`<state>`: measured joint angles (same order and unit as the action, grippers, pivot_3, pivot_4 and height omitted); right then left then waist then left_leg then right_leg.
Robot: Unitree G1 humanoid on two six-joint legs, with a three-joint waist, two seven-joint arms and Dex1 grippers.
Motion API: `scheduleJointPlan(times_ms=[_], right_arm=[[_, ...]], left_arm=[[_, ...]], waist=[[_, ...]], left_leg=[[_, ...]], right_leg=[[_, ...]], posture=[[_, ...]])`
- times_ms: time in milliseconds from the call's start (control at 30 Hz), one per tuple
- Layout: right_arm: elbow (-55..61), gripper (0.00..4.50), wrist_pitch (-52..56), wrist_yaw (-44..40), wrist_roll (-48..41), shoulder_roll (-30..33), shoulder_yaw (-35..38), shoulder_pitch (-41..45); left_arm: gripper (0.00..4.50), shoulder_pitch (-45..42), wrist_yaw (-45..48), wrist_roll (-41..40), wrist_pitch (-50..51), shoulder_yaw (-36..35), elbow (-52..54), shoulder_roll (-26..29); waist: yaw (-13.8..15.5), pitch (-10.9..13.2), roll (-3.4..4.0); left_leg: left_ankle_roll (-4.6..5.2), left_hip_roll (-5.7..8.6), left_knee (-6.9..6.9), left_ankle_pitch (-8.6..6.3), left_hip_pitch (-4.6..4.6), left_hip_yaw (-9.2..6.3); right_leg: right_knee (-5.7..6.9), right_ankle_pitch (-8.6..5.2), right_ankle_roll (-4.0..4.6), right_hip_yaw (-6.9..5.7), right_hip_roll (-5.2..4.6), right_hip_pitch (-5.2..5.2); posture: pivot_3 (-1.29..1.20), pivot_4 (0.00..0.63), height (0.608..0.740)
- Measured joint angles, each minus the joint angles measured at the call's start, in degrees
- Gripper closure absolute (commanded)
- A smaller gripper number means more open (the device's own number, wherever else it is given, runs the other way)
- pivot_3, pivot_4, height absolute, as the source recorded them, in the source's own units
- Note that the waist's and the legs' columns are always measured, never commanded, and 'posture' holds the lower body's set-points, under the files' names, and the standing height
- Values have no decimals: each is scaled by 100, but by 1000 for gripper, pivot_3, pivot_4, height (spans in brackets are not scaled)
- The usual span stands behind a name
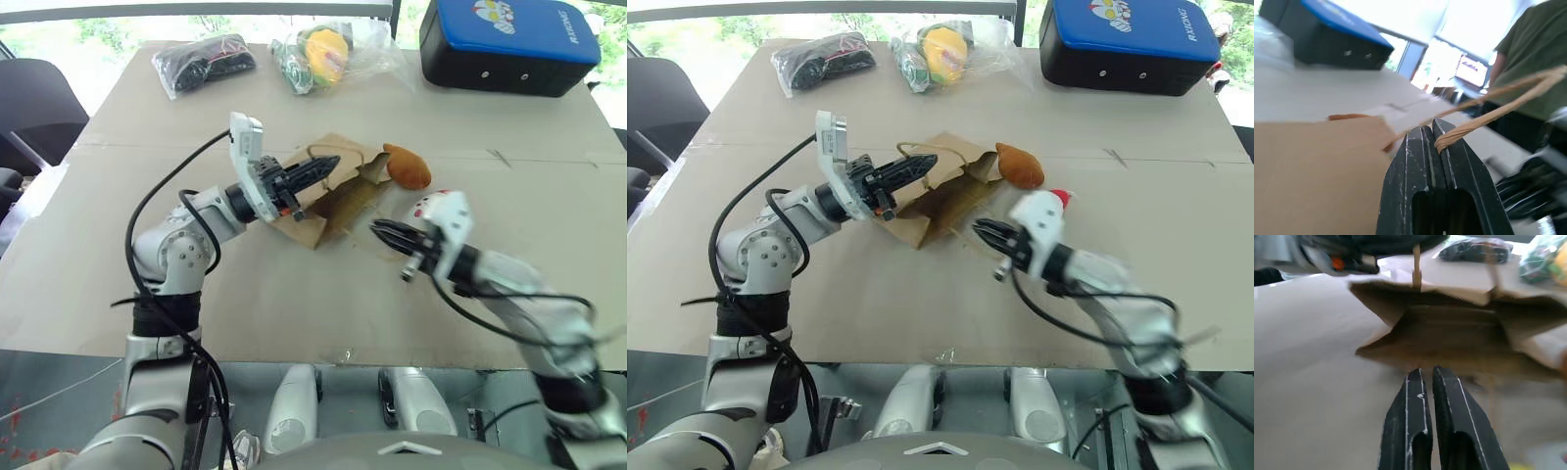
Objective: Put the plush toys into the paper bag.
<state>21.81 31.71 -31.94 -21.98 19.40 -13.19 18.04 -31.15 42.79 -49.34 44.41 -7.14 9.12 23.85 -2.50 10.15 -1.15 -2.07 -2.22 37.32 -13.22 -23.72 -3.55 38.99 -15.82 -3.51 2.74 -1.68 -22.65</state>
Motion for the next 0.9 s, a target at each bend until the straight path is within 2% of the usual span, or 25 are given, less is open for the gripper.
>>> scheduleJointPlan(times_ms=[133, 467, 733, 900], right_arm=[[-1327, 4462, -451, -11, 524, -591, -487, 851], [-3904, 4462, -1511, -156, 1277, -1467, -687, 1487], [-4584, 4462, -2079, -176, 1717, -1711, -707, 1604], [-4668, 4462, -2132, -191, 1912, -1701, -709, 1587]], left_arm=[[4500, 225, -461, -587, 410, -146, 695, -102], [4500, 547, -1141, -1214, 433, -499, 1056, -326], [4500, 499, -1910, -1852, 312, -1164, 1048, -298], [4500, 222, -2305, -2042, 191, -1543, 828, -94]], waist=[[30, -2, -3], [16, -2, -3], [-7, -20, -19], [-1, -23, -22]], left_leg=[[-1, 1, 0, 0, -2, -1], [-2, 4, -2, 1, 0, 0], [-1, 0, -3, 0, 23, 0], [0, 0, -30, -1, 110, 8]], right_leg=[[-6, 0, 0, -4, -3, 0], [-4, 1, 1, -4, -5, -1], [4, 1, 2, 0, 1, 16], [-16, -2, 3, 7, 2, 96]], posture=[[0, 150, 740], [0, 150, 740], [0, 150, 740], [0, 150, 740]])
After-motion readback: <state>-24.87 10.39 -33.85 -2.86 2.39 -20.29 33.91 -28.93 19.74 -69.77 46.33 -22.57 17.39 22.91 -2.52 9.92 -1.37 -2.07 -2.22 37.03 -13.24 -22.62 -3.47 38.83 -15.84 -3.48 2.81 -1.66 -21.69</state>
